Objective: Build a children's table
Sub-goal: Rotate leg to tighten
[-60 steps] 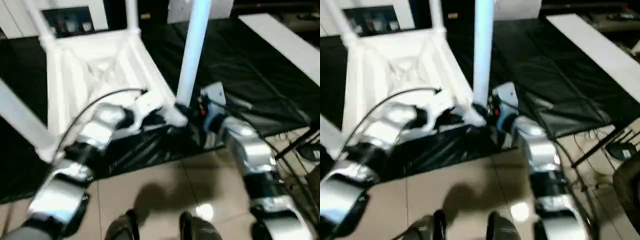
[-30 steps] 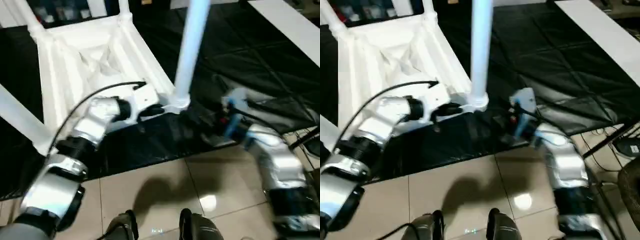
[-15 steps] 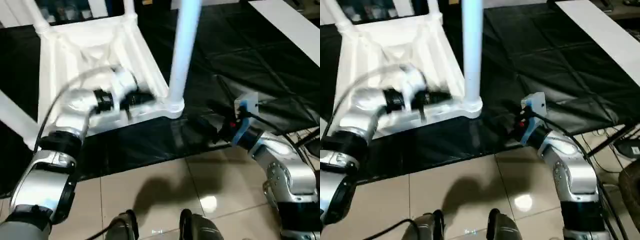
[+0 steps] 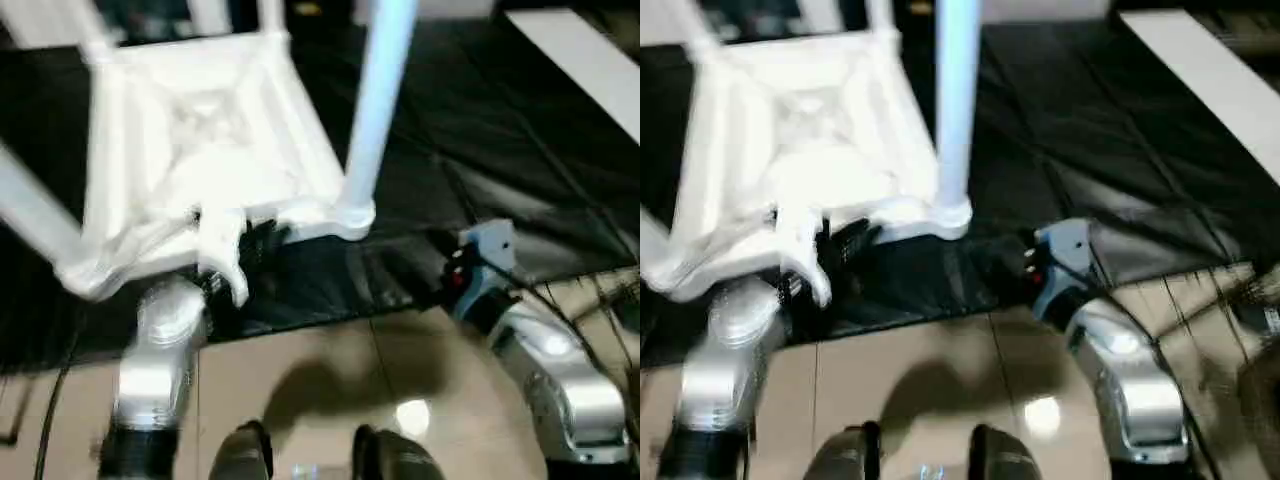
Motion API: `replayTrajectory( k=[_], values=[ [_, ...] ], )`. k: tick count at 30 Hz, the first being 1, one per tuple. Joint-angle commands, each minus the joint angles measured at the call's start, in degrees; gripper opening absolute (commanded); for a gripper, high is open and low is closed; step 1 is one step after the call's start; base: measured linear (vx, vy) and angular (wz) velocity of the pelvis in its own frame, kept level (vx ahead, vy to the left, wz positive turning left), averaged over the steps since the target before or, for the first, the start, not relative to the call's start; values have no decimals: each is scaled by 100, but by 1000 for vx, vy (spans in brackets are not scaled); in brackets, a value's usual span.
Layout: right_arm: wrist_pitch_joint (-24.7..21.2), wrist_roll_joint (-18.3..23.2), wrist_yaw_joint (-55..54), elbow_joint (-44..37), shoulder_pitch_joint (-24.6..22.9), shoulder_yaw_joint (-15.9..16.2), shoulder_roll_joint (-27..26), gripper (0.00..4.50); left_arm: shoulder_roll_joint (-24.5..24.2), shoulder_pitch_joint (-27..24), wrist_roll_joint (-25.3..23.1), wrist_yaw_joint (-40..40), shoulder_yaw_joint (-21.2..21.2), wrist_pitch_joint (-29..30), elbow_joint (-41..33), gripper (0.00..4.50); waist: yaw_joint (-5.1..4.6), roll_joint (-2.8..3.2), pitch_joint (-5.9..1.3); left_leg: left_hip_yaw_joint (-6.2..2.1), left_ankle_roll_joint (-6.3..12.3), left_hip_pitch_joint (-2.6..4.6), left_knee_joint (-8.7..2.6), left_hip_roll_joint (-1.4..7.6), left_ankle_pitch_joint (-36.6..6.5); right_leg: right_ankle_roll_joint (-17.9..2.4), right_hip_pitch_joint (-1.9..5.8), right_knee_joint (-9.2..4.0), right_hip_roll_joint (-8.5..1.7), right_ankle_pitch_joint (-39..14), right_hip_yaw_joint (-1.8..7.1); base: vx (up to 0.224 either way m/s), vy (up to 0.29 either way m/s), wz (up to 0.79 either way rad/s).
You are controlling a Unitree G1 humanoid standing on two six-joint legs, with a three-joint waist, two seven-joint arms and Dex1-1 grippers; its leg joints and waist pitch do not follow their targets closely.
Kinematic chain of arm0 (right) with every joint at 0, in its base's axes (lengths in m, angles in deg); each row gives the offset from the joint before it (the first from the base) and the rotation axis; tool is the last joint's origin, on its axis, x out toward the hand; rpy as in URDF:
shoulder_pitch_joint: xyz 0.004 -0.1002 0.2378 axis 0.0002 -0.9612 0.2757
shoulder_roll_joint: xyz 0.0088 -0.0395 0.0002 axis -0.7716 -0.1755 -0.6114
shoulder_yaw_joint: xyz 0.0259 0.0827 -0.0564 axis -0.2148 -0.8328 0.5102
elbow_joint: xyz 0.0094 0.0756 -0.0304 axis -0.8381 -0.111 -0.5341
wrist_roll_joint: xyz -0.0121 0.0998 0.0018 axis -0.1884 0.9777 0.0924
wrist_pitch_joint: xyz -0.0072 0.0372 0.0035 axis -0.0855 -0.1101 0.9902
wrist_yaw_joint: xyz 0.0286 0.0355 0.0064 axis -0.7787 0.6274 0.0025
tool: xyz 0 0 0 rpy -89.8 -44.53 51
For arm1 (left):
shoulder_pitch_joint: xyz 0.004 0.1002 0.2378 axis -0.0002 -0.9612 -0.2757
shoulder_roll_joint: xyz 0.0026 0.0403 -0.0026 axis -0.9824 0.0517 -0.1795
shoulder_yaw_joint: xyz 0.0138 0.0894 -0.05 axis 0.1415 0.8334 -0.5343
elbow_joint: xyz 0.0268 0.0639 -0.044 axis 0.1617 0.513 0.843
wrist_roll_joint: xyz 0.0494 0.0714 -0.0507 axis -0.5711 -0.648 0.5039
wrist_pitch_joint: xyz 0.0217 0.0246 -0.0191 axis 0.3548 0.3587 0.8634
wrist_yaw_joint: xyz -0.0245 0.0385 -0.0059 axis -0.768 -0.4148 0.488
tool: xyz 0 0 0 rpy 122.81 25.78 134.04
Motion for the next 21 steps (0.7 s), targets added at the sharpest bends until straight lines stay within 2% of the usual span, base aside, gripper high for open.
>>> replayTrajectory(
  k=[1, 2, 3, 4, 5, 6, 7, 8, 9, 10, 11, 12, 13, 14, 15, 16, 17, 18, 19, 20, 21],
  values=[
    [36, -186, -199, -138, -178, -56, 5, 450, 161, -254, -68, -412, -62, 221, -553, 104, 123, -207, -303, 580, 465, 397, 841, -326, -1151, -253, -189, -1557, -967, -4807, 263, -89, -240, 62],
    [36, -186, -199, -138, -178, -56, 5, 450, 161, -254, -68, -412, -62, 221, -553, 104, 123, -176, -216, 669, 366, 52, 787, -312, -874, 980, 185, -1549, -961, -5633, 442, -89, -240, 62],
    [154, -304, -251, -153, -220, -13, 36, 450, 164, -349, -38, -538, -78, 390, -693, 104, 156, -201, -267, 740, 433, 100, 556, -314, -942, 1542, 254, -1523, -796, -5612, 781, -28, -195, 39],
    [-77, -250, -363, -207, -260, -50, -18, 450, 132, -439, -137, -639, -118, 415, -745, 104, 261, -283, -343, 720, 668, 197, 159, -192, -1005, 1912, 491, -1338, -761, -4661, 899, 2, -172, 41],
    [-112, -241, -381, -215, -266, -56, -26, 450, 127, -453, -152, -655, -125, 419, -752, 104, 318, -185, -395, 709, 732, 413, -42, -67, -929, 1877, 456, -1341, -660, -3982, 820, 2, -172, 41],
    [-191, -199, -423, -235, -279, -86, -58, 450, 109, -496, -208, -692, -146, 396, -765, 104, 270, -128, -505, 631, 981, 553, -248, 123, -636, 1770, 434, -1243, -348, -2290, 603, -60, -176, 37],
    [-278, -115, -508, -287, -318, -143, -119, 450, 126, -644, -382, -865, -250, 448, -909, 104, 199, -57, -534, 469, 1230, 672, -364, 577, -507, 1216, 352, -1183, -465, -1222, 527, -60, -119, 19],
    [-278, -115, -508, -287, -318, -143, -119, 450, 126, -644, -382, -865, -250, 448, -909, 104, 134, -49, -489, 460, 1271, 616, -417, 684, -728, 921, 375, -1182, -562, -1143, 524, -60, -119, 19],
    [-242, -129, -527, -303, -345, -130, -108, 450, 161, -746, -435, -980, -302, 510, -1071, 104, 107, -91, -400, 637, 1005, 506, -380, 440, -1387, 878, 421, -1350, -634, -2266, 478, -59, -57, 5],
    [-215, -138, -524, -301, -351, -124, -103, 450, 167, -771, -421, -985, -308, 515, -1107, 104, 127, -102, -330, 802, 660, 577, -209, 125, -1483, 1284, 352, -1600, -610, -3790, 415, -56, -46, 3],
    [-113, -172, -512, -295, -372, -100, -84, 450, 190, -864, -370, -1004, -331, 532, -1239, 104, 126, -109, -319, 827, 602, 582, -185, 66, -1442, 1506, 356, -1677, -575, -4183, 354, -56, -46, 3],
    [-41, -196, -543, -295, -402, -99, -97, 450, 204, -969, -359, -1049, -331, 545, -1376, 104, 98, -125, -345, 794, 585, 508, -237, 108, -1440, 1812, 432, -1733, -493, -4135, 224, 0, 0, 0],
    [23, -219, -587, -295, -433, -100, -118, 450, 198, -1078, -332, -1111, -306, 572, -1523, 104, 34, -13, -370, 688, 561, 618, -326, 338, -1932, 1831, 465, -1777, -450, -3825, 14, 0, 0, 0],
    [35, -221, -602, -297, -441, -102, -126, 450, 193, -1103, -328, -1132, -295, 583, -1558, 104, -6, 66, -364, 585, 549, 690, -402, 577, -2537, 1674, 499, -1719, -458, -3595, -85, 0, 0, 0],
    [54, -236, -639, -294, -469, -101, -141, 450, 181, -1194, -362, -1185, -242, 623, -1641, 104, 83, 151, -325, 187, 429, 498, -972, 1392, -4373, 1010, 733, -243, -424, -1889, 123, 0, 0, 0],
    [54, -236, -639, -294, -469, -101, -141, 450, 181, -1194, -362, -1185, -242, 623, -1641, 104, 305, 244, -214, 632, 162, 487, -1237, 1078, -5592, 448, 489, 253, -155, -1205, 48, 0, 0, 0],
    [56, -246, -647, -291, -482, -95, -140, 450, 175, -1234, -384, -1199, -212, 640, -1665, 104, 181, 4, -228, 647, 278, 597, -1138, 1040, -5580, 488, 537, 412, -232, -1464, 296, 0, 0, 0],
    [56, -246, -647, -291, -482, -95, -140, 450, 175, -1234, -384, -1199, -212, 640, -1665, 104, 230, -203, -236, 801, 19, 715, -503, 563, -4962, 683, 469, -335, -492, -4213, 747, 74, -57, -2],
    [64, -276, -614, -306, -501, -32, -111, 450, 200, -1288, -352, -1206, -166, 706, -1707, 104, 255, -188, -134, 768, 417, 583, 732, 88, -2040, 494, 514, -1593, -1369, -6549, 1099, 108, -48, -14],
    [61, -276, -612, -309, -502, -27, -108, 450, 204, -1290, -349, -1205, -164, 713, -1712, 104, 359, -238, -266, 521, 583, 75, 868, -19, -1081, 285, 1113, -1366, -1233, -6068, 1350, 108, -48, -14],
    [47, -272, -597, -326, -513, -10, -97, 450, 221, -1305, -343, -1202, -142, 737, -1741, 104, 390, -271, -207, 511, 595, 50, 747, 6, -990, 209, 1123, -1356, -1138, -5590, 1323, 103, 4, 8]
  ],
)
